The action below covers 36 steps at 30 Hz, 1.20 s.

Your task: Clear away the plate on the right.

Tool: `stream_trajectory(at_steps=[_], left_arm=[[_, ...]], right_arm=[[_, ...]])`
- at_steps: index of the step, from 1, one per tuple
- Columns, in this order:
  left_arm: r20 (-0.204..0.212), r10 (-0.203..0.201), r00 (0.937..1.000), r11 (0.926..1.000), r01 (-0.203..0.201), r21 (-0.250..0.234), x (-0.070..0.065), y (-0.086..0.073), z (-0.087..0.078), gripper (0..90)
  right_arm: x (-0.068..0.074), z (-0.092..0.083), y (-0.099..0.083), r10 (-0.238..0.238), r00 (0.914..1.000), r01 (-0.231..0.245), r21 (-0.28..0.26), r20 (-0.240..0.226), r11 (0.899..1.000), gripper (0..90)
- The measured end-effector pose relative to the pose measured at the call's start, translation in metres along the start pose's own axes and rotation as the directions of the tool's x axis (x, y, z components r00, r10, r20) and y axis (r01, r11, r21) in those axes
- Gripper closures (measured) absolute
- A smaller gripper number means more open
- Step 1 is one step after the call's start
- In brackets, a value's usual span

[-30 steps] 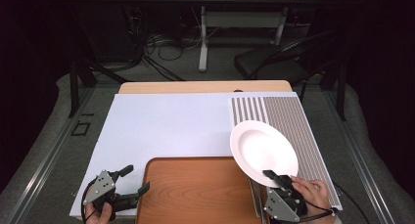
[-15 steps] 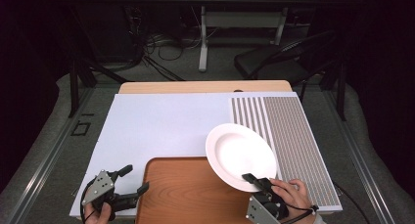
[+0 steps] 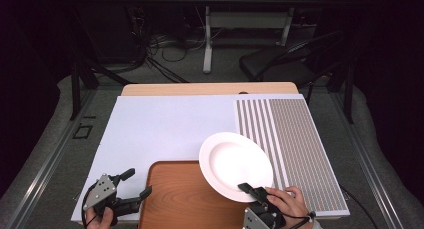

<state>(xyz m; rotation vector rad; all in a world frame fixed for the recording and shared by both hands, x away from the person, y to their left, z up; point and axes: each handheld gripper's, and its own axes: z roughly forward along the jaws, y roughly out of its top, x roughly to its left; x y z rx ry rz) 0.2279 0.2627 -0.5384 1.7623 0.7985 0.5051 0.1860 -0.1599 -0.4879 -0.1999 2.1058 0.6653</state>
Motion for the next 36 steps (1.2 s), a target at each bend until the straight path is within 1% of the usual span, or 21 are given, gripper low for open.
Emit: stream_trajectory(at_steps=[2,4,7,9,12,14,15,21,22,25,26,28,30,32,33,34,35,36], left_arm=[[-0.001,-0.003,1.0000,1.0000,0.003,-0.002,0.000,0.000,0.000,16.0],[-0.001,-0.003,1.0000,1.0000,0.003,-0.002,0.000,0.000,0.000,16.0],[-0.001,-0.003,1.0000,1.0000,0.003,-0.005,0.000,0.000,-0.001,16.0],[-0.003,-0.002,1.0000,1.0000,0.002,-0.006,0.000,0.000,-0.001,16.0],[-0.006,-0.002,1.0000,1.0000,0.002,-0.009,0.000,0.000,-0.002,16.0],[-0.006,-0.001,1.0000,1.0000,0.001,-0.009,0.000,0.000,-0.002,16.0],[-0.007,0.000,1.0000,1.0000,0.000,-0.009,0.000,0.000,-0.002,16.0],[-0.006,0.004,1.0000,1.0000,-0.004,-0.009,0.001,0.000,-0.003,16.0],[-0.005,0.003,1.0000,0.9999,-0.003,-0.010,0.001,0.000,-0.003,16.0],[-0.005,0.002,1.0000,0.9999,-0.002,-0.011,0.001,0.000,-0.003,16.0],[-0.007,0.003,1.0000,0.9999,-0.003,-0.010,0.001,0.000,-0.003,16.0],[-0.005,0.003,1.0000,0.9999,-0.004,-0.009,0.001,0.000,-0.003,16.0],[-0.005,0.004,1.0000,0.9999,-0.004,-0.009,0.001,0.000,-0.003,16.0],[-0.005,0.002,1.0000,1.0000,-0.002,-0.009,0.001,0.000,-0.002,16.0],[-0.005,0.000,1.0000,1.0000,0.000,-0.009,0.001,0.000,-0.002,16.0],[-0.005,-0.001,1.0000,1.0000,0.001,-0.009,0.001,0.000,-0.002,16.0],[-0.005,0.000,1.0000,1.0000,0.000,-0.009,0.001,0.000,-0.002,16.0],[-0.005,0.001,1.0000,1.0000,-0.001,-0.007,0.001,0.000,-0.002,16.0]], right_arm=[[0.004,0.001,0.003,0.003,1.0000,-0.003,0.006,-0.008,1.000,80.9],[0.007,0.004,0.006,-0.021,0.9996,0.021,-0.005,-0.017,1.000,80.9],[0.012,0.008,0.010,-0.031,0.9989,0.031,-0.009,-0.033,0.999,80.9],[0.016,0.011,0.013,-0.030,0.9985,0.029,-0.027,-0.047,0.999,80.9],[0.022,0.016,0.018,-0.042,0.9971,0.040,-0.036,-0.064,0.999,80.9],[0.025,0.018,0.021,-0.056,0.9950,0.052,-0.044,-0.083,0.998,80.9],[0.027,0.019,0.023,-0.068,0.9935,0.064,-0.037,-0.092,0.997,80.9],[0.042,0.027,0.030,-0.100,0.9840,0.092,-0.063,-0.147,0.994,80.8],[0.044,0.027,0.031,-0.109,0.9819,0.101,-0.055,-0.155,0.993,80.8],[0.049,0.029,0.032,-0.125,0.9766,0.118,-0.055,-0.174,0.992,80.8],[0.051,0.029,0.032,-0.122,0.9757,0.114,-0.053,-0.182,0.992,80.8],[0.053,0.031,0.032,-0.132,0.9725,0.122,-0.062,-0.192,0.991,80.8],[0.055,0.031,0.032,-0.123,0.9721,0.114,-0.055,-0.200,0.992,80.8],[0.055,0.032,0.031,-0.134,0.9689,0.126,-0.050,-0.208,0.991,80.7],[0.056,0.032,0.031,-0.131,0.9682,0.122,-0.053,-0.214,0.991,80.7],[0.056,0.032,0.031,-0.132,0.9666,0.125,-0.045,-0.220,0.991,80.7],[0.056,0.033,0.031,-0.143,0.9637,0.135,-0.048,-0.226,0.990,80.7],[0.057,0.033,0.030,-0.140,0.9620,0.132,-0.048,-0.234,0.990,80.6]])
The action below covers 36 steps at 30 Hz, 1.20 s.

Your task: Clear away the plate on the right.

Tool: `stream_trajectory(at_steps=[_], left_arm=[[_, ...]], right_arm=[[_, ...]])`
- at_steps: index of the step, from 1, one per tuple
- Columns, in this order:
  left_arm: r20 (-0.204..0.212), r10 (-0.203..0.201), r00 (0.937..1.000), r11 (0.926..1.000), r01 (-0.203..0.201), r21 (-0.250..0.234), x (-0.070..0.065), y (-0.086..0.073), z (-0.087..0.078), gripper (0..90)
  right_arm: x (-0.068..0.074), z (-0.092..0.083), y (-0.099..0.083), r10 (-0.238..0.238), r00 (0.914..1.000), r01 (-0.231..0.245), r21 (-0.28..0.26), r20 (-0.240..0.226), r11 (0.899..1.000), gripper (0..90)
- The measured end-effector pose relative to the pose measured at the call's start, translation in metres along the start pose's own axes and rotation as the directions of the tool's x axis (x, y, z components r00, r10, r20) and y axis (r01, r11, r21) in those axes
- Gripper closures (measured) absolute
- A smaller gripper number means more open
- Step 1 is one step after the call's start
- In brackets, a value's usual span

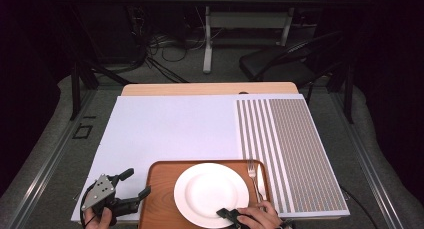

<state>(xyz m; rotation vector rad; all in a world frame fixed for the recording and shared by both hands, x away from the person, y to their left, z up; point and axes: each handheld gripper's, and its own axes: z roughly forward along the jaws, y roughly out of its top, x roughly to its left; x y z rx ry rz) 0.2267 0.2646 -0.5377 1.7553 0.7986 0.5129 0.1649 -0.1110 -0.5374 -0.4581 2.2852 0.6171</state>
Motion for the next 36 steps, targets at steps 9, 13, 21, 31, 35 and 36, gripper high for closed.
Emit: stream_trajectory(at_steps=[9,13,21,31,35,36], left_arm=[[0.002,0.001,1.0000,1.0000,-0.001,0.001,-0.0004,-0.0001,0.0004,16.0],[0.005,0.000,1.0000,1.0000,0.000,0.001,-0.0004,-0.0001,0.0007,16.0],[0.006,0.000,1.0000,1.0000,0.000,0.001,-0.0006,-0.0001,0.0007,16.0],[0.010,0.000,1.0000,1.0000,0.000,0.002,-0.0008,-0.0003,0.0015,16.0],[0.010,0.001,0.9999,1.0000,-0.001,0.004,-0.0008,-0.0003,0.0017,16.0],[0.010,0.001,0.9999,1.0000,-0.001,0.004,-0.0008,-0.0003,0.0017,16.0]], right_arm=[[-0.0016,0.0016,-0.0031,0.027,0.9993,-0.028,-0.026,-0.025,0.999,81.1],[-0.0005,0.0028,-0.0029,0.013,0.9989,-0.014,-0.018,-0.046,1.000,80.8],[0.0020,0.0054,-0.0041,0.005,0.9965,-0.007,-0.019,-0.083,1.000,80.4],[0.0028,0.0069,-0.0061,0.024,0.9909,-0.033,-0.071,-0.132,0.997,77.2],[0.0035,0.0061,-0.0065,0.016,0.9878,-0.027,-0.069,-0.155,0.997,76.0],[0.0040,0.0061,-0.0067,0.012,0.9876,-0.023,-0.064,-0.157,0.998,75.5]])
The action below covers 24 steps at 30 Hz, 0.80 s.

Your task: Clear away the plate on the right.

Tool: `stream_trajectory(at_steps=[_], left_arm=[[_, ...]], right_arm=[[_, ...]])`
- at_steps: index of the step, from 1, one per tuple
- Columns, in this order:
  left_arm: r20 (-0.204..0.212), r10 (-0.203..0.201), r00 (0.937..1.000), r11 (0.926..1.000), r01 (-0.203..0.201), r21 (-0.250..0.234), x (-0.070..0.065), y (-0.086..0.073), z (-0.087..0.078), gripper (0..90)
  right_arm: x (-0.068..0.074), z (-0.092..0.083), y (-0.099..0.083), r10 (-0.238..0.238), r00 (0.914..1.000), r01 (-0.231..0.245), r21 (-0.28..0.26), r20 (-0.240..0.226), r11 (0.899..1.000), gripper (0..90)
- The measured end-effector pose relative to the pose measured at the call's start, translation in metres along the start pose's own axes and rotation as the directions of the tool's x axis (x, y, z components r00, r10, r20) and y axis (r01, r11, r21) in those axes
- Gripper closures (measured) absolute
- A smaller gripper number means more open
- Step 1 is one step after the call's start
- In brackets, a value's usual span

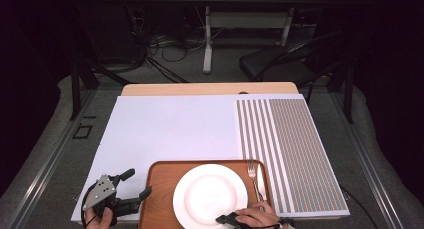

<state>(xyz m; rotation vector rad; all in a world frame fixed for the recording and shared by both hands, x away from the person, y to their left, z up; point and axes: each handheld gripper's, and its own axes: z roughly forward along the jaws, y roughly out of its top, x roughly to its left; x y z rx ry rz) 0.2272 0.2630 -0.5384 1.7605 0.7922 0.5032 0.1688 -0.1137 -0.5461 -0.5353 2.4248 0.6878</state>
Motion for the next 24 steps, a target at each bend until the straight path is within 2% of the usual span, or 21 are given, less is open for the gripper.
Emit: stream_trajectory(at_steps=[6,9,15,18,21,24], left_arm=[[0.000,0.001,1.0000,1.0000,-0.001,0.001,0.0000,-0.0001,0.0002,16.0],[-0.001,0.000,1.0000,1.0000,0.000,0.003,-0.0002,-0.0001,0.0004,16.0],[0.000,-0.002,1.0000,1.0000,0.002,0.002,-0.0003,-0.0002,0.0006,16.0],[-0.001,-0.003,1.0000,1.0000,0.003,0.002,-0.0004,-0.0003,0.0006,16.0],[0.000,-0.002,1.0000,1.0000,0.002,0.003,-0.0003,-0.0003,0.0007,16.0],[0.000,-0.002,1.0000,1.0000,0.002,0.004,-0.0002,-0.0003,0.0007,16.0]], right_arm=[[0.0018,0.0028,-0.0018,-0.015,0.9996,0.015,0.004,-0.026,1.000,72.2],[0.0004,0.0036,-0.0026,-0.020,0.9994,0.019,-0.014,-0.030,1.000,71.8],[-0.0004,0.0026,-0.0039,0.005,0.9991,-0.005,-0.009,-0.043,1.000,70.0],[-0.0001,0.0032,-0.0048,0.025,0.9995,-0.025,-0.022,-0.021,0.999,61.5],[-0.0018,0.0019,-0.0053,0.004,1.0000,-0.005,-0.021,-0.003,1.000,53.2],[-0.0007,0.0010,-0.0066,0.022,0.9997,-0.022,-0.031,0.005,0.999,48.3]])
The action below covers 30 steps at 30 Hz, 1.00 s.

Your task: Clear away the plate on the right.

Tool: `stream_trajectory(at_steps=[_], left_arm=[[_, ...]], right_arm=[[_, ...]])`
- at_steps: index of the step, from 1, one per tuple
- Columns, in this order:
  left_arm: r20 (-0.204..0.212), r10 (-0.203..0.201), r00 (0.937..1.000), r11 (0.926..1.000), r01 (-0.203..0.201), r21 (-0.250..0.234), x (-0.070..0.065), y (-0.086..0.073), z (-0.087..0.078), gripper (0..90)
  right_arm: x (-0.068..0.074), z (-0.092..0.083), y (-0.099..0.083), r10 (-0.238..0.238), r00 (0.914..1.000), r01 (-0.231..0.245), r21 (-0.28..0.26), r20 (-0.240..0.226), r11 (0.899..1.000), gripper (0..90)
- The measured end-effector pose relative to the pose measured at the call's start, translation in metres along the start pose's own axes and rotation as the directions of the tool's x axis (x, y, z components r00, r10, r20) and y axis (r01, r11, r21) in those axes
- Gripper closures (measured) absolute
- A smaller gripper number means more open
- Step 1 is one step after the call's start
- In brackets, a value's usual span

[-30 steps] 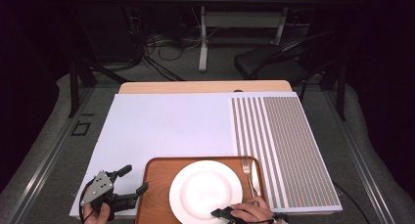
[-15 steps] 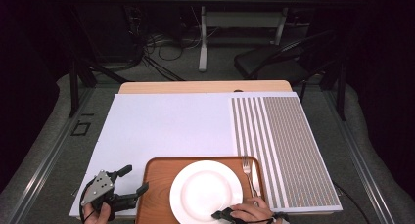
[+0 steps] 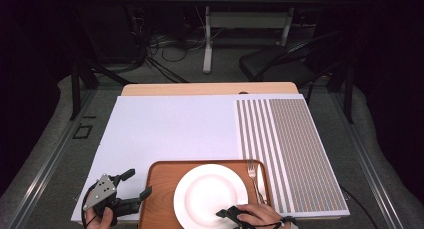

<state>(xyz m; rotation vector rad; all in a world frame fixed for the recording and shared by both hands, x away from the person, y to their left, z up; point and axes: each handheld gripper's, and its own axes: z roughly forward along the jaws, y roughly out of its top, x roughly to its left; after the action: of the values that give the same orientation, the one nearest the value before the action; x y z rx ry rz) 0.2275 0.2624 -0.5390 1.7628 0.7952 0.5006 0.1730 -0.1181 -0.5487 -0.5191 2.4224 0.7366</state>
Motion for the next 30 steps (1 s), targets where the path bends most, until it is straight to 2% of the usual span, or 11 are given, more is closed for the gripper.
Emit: stream_trajectory(at_steps=[4,5,10,13,17,23,24,26,27,29,30], left_arm=[[0.000,0.000,1.0000,1.0000,0.000,0.000,0.000,0.000,0.000,16.0],[0.000,0.000,1.0000,1.0000,0.000,0.000,0.000,0.000,0.000,16.0],[-0.001,0.001,1.0000,1.0000,-0.001,0.000,0.000,0.000,0.000,16.0],[-0.003,0.000,1.0000,1.0000,0.000,0.001,0.000,0.000,0.000,16.0],[-0.006,-0.003,1.0000,1.0000,0.003,0.001,0.000,0.000,0.000,16.0],[-0.013,-0.007,0.9999,1.0000,0.007,0.006,0.001,-0.001,0.000,16.0],[-0.013,-0.007,0.9999,1.0000,0.007,0.005,0.001,-0.001,0.000,16.0],[-0.018,-0.007,0.9998,1.0000,0.007,0.005,0.001,-0.001,0.000,16.0],[-0.019,-0.007,0.9998,0.9999,0.007,0.007,0.001,-0.001,-0.001,16.0],[-0.019,-0.009,0.9998,1.0000,0.009,0.002,0.001,-0.001,-0.001,16.0],[-0.019,-0.008,0.9998,1.0000,0.009,0.004,0.002,-0.001,-0.001,16.0]], right_arm=[[-0.001,-0.003,-0.001,0.028,0.9996,-0.028,0.000,-0.010,1.000,42.7],[-0.002,-0.002,-0.002,0.008,0.9998,-0.009,-0.026,-0.015,1.000,43.0],[0.000,-0.007,-0.005,0.068,0.9973,-0.068,-0.014,-0.028,0.998,42.7],[0.000,-0.012,-0.007,0.102,0.9948,-0.102,0.012,-0.004,0.995,41.6],[0.000,-0.020,-0.011,0.104,0.9941,-0.105,0.032,0.029,0.994,35.2],[-0.002,-0.034,-0.024,0.186,0.9802,-0.189,0.034,0.067,0.981,27.3],[-0.001,-0.037,-0.026,0.229,0.9709,-0.232,0.037,0.070,0.972,26.3],[-0.003,-0.041,-0.031,0.240,0.9678,-0.243,0.038,0.077,0.969,25.3],[-0.002,-0.043,-0.033,0.271,0.9593,-0.275,0.042,0.078,0.961,24.5],[-0.003,-0.046,-0.038,0.249,0.9653,-0.254,0.060,0.078,0.965,18.6],[-0.004,-0.048,-0.040,0.254,0.9635,-0.260,0.066,0.086,0.963,19.4]])
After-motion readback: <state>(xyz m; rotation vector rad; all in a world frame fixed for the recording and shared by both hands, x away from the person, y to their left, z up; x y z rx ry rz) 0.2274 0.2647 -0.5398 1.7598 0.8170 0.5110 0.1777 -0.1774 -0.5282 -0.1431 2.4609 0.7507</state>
